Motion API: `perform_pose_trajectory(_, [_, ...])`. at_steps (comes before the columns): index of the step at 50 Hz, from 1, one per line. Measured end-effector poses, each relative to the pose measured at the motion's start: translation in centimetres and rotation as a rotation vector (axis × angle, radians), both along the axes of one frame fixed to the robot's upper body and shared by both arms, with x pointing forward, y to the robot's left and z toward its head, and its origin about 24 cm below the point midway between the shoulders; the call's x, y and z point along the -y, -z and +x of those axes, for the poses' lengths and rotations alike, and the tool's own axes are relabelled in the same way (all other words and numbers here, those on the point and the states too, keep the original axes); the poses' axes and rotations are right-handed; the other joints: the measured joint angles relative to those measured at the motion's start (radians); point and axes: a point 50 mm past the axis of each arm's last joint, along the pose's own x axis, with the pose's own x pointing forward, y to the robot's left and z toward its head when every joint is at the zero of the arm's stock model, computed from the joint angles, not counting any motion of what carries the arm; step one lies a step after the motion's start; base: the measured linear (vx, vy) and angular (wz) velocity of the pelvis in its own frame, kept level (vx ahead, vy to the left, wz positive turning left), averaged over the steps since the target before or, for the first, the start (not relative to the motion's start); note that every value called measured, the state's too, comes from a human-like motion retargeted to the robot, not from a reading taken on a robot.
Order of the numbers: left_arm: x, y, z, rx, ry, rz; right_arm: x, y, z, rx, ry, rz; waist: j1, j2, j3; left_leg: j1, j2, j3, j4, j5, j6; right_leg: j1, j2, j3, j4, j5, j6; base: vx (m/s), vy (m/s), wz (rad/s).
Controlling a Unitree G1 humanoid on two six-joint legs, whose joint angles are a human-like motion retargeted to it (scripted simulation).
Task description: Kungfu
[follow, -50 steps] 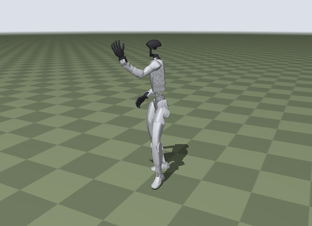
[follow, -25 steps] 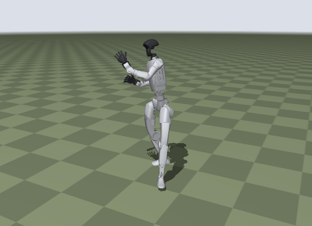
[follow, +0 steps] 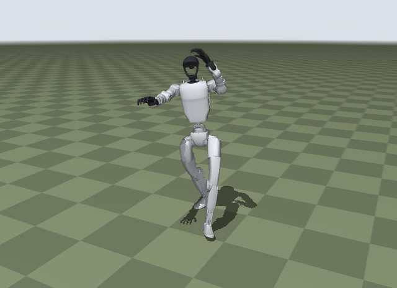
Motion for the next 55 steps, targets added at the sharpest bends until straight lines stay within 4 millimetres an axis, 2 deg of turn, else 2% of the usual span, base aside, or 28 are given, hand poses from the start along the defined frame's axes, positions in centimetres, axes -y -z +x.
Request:
perform_pose_trajectory(2, [-0.7, 0.4, -0.1, 0.005, -0.006, -0.036, -1.7, 0.2, 0.2, 0.078, -0.061, 0.124, 0.005, -0.002, 0.008, 0.001, 0.026, 0.026, 0.028, -0.033, -0.016, -0.007, -0.008, 0.011, -0.001, 0.012, -0.007, 0.23, 0.01, -0.91])
perform_pose_trajectory(5, [-0.4, 1.7, 0.0, -0.025, 0.023, -0.054, -3.0, 1.8, 0.5, -0.02, -0.156, 0.39, -0.007, -0.007, 0.014, 0.014, 0.029, 0.037, 0.045, -0.056, -0.01, -0.002, -0.016, 0.018, 0.0, 0.068, 0.009, 0.27, 0.01, -0.3])
perform_pose_trajectory(10, [2.3, 6.1, 0.1, -0.123, 0.11, 0.012, -5.9, 3.6, 0.7, -0.062, -0.337, 0.988, -0.033, 0.0, 0.026, 0.074, 0.013, 0.041, 0.019, -0.086, 0.006, 0.004, -0.048, 0.041, 0.048, 0.287, 0.054, 0.32, 0.04, -0.1])
perform_pose_trajectory(13, [5.3, 10.0, -0.3, -0.193, 0.226, 0.054, -7.6, 4.3, 0.8, -0.065, -0.46, 1.484, -0.073, 0.028, 0.05, 0.134, -0.01, -0.003, -0.018, -0.122, 0.066, -0.006, -0.059, 0.063, 0.146, 0.478, 0.018, 0.33, 0.03, 0.56])
perform_pose_trajectory(15, [7.5, 12.9, -0.4, -0.27, 0.314, 0.048, -8.9, 5.2, 0.7, -0.103, -0.565, 1.799, -0.121, 0.058, 0.058, 0.176, -0.03, -0.065, -0.034, -0.154, 0.119, -0.032, -0.041, 0.096, 0.247, 0.589, -0.069, 0.38, -0.03, 1.14])
perform_pose_trajectory(17, [9.3, 15.5, -0.6, -0.323, 0.358, 0.078, -10.7, 6.2, 0.4, -0.168, -0.68, 2.058, -0.166, 0.08, 0.06, 0.219, -0.051, -0.128, -0.051, -0.171, 0.154, -0.109, 0.031, 0.233, 0.355, 0.475, -0.043, 0.38, -0.07, 1.05])
perform_pose_trajectory(18, [10.1, 16.8, -0.6, -0.344, 0.349, 0.097, -11.7, 6.7, 0.1, -0.214, -0.744, 2.164, -0.185, 0.082, 0.065, 0.244, -0.067, -0.151, -0.066, -0.17, 0.168, -0.174, 0.117, 0.41, 0.415, 0.387, 0.0, 0.36, -0.08, 0.64])
perform_pose_trajectory(20, [10.7, 18.6, -0.2, -0.331, 0.256, 0.149, -13.5, 7.4, -0.6, -0.318, -0.914, 2.288, -0.202, 0.086, 0.074, 0.296, -0.078, -0.156, -0.098, -0.171, 0.185, -0.279, 0.231, 0.618, 0.479, 0.239, 0.083, 0.3, -0.08, 0.15])
perform_pose_trajectory(22, [9.2, 18.9, 1.2, -0.239, 0.026, 0.176, -14.8, 8.8, -2.0, -0.435, -1.089, 2.288, -0.254, 0.091, 0.09, 0.355, -0.092, -0.159, -0.138, -0.167, 0.195, -0.382, 0.219, 0.628, 0.464, 0.21, 0.053, 0.25, -0.08, 0.24])
perform_pose_trajectory(23, [7.6, 18.7, 2.2, -0.182, -0.117, 0.157, -15.3, 9.9, -2.9, -0.487, -1.141, 2.26, -0.288, 0.096, 0.099, 0.386, -0.1, -0.165, -0.16, -0.164, 0.197, -0.43, 0.197, 0.598, 0.441, 0.202, 0.001, 0.25, -0.06, 0.55])
perform_pose_trajectory(25, [3.7, 18.3, 4.7, -0.081, -0.407, 0.082, -15.2, 13.2, -5.2, -0.551, -1.117, 2.191, -0.378, 0.103, 0.118, 0.446, -0.128, -0.199, -0.2, -0.156, 0.206, -0.509, 0.132, 0.498, 0.358, 0.209, -0.083, 0.28, -0.03, 0.86])
perform_pose_trajectory(27, [-0.4, 18.9, 7.4, -0.104, -0.643, -0.013, -12.9, 17.0, -7.9, -0.514, -0.97, 2.119, -0.454, 0.098, 0.141, 0.513, -0.158, -0.23, -0.237, -0.149, 0.214, -0.579, 0.105, 0.472, 0.248, 0.298, -0.102, 0.33, 0.0, 0.89])
perform_pose_trajectory(30, [-4.5, 21.3, 11.1, -0.382, -0.89, -0.138, -8.2, 22.1, -14.5, -0.335, -0.728, 1.981, -0.559, 0.063, 0.209, 0.628, -0.207, -0.284, -0.271, -0.146, 0.224, -0.659, 0.09, 0.567, 0.065, 0.498, 0.009, 0.33, -0.02, 1.04])
perform_pose_trajectory(33, [-8.7, 22.2, 12.2, -0.733, -1.052, -0.04, -2.5, 25.3, -23.3, -0.131, -0.464, 1.947, -0.65, 0.079, 0.27, 0.687, -0.195, -0.342, -0.282, -0.143, 0.223, -0.751, 0.103, 0.618, -0.065, 0.502, 0.039, 0.18, -0.06, 0.88])
perform_pose_trajectory(35, [-12.2, 22.2, 11.5, -0.802, -1.188, -0.057, 0.0, 26.4, -29.0, -0.038, -0.282, 1.98, -0.685, 0.096, 0.292, 0.705, -0.168, -0.344, -0.289, -0.138, 0.217, -0.815, 0.107, 0.564, -0.124, 0.464, 0.018, 0.17, -0.15, 0.06])
perform_pose_trajectory(36, [-12.9, 22.2, 11.1, -0.758, -1.222, -0.092, 0.8, 26.5, -31.3, -0.007, -0.213, 1.98, -0.7, 0.09, 0.296, 0.71, -0.164, -0.341, -0.292, -0.134, 0.215, -0.839, 0.102, 0.519, -0.128, 0.418, 0.028, 0.12, -0.18, -0.12])
perform_pose_trajectory(38, [-13.3, 22.1, 10.5, -0.651, -1.208, -0.125, 2.2, 26.0, -35.0, 0.019, -0.102, 1.907, -0.725, 0.074, 0.297, 0.718, -0.167, -0.343, -0.296, -0.126, 0.211, -0.875, 0.079, 0.412, -0.103, 0.385, 0.041, 0.06, -0.17, 0.05])
perform_pose_trajectory(40, [-12.3, 22.1, 10.4, -0.548, -1.116, -0.121, 3.2, 24.8, -36.7, 0.017, -0.054, 1.761, -0.732, 0.063, 0.293, 0.717, -0.171, -0.355, -0.295, -0.119, 0.212, -0.889, 0.055, 0.363, -0.064, 0.422, 0.03, 0.03, -0.13, 0.29])
perform_pose_trajectory(42, [-10.9, 22.8, 10.5, -0.526, -1.061, -0.149, 3.5, 23.2, -36.1, 0.02, -0.102, 1.626, -0.722, 0.064, 0.282, 0.707, -0.173, -0.367, -0.293, -0.11, 0.211, -0.875, 0.051, 0.404, -0.037, 0.433, 0.02, 0.0, -0.03, 0.27])
perform_pose_trajectory(43, [-10.3, 23.3, 10.5, -0.537, -1.041, -0.166, 3.3, 22.3, -35.1, 0.022, -0.155, 1.572, -0.712, 0.068, 0.273, 0.699, -0.174, -0.369, -0.293, -0.106, 0.209, -0.862, 0.053, 0.441, -0.027, 0.432, 0.014, 0.0, 0.0, 0.0])
perform_pose_trajectory(45, [-9.3, 24.5, 10.5, -0.586, -0.983, -0.206, 2.6, 20.6, -32.1, 0.023, -0.294, 1.477, -0.687, 0.079, 0.247, 0.681, -0.179, -0.368, -0.296, -0.098, 0.203, -0.823, 0.061, 0.514, -0.011, 0.433, -0.002, 0.04, 0.07, -0.11])
perform_pose_trajectory(48, [-7.6, 26.0, 9.6, -0.725, -0.745, -0.268, 0.3, 17.0, -25.3, 0.083, -0.552, 1.314, -0.628, 0.095, 0.194, 0.637, -0.187, -0.346, -0.297, -0.098, 0.185, -0.727, 0.054, 0.531, 0.03, 0.389, -0.025, 0.02, 0.09, -0.41])
perform_pose_trajectory(50, [-6.6, 26.8, 8.3, -0.823, -0.515, -0.283, -1.6, 13.4, -20.7, 0.168, -0.714, 1.174, -0.58, 0.098, 0.155, 0.598, -0.193, -0.327, -0.293, -0.102, 0.172, -0.648, 0.036, 0.501, 0.075, 0.334, -0.029, -0.08, 0.06, -0.51])
perform_pose_trajectory(52, [-5.2, 29.1, 6.4, -0.948, -0.304, -0.338, -3.3, 8.8, -17.0, 0.286, -0.857, 1.006, -0.515, 0.094, 0.112, 0.542, -0.19, -0.302, -0.273, -0.106, 0.16, -0.561, 0.027, 0.488, 0.128, 0.283, -0.047, -0.13, 0.01, -0.65])
perform_pose_trajectory(55, [-2.9, 34.8, 2.1, -1.198, 0.015, -0.448, -5.3, 1.4, -12.7, 0.435, -0.97, 0.705, -0.381, 0.075, 0.06, 0.442, -0.169, -0.244, -0.209, -0.131, 0.144, -0.418, 0.011, 0.466, 0.192, 0.213, -0.09, -0.18, -0.04, -0.82])
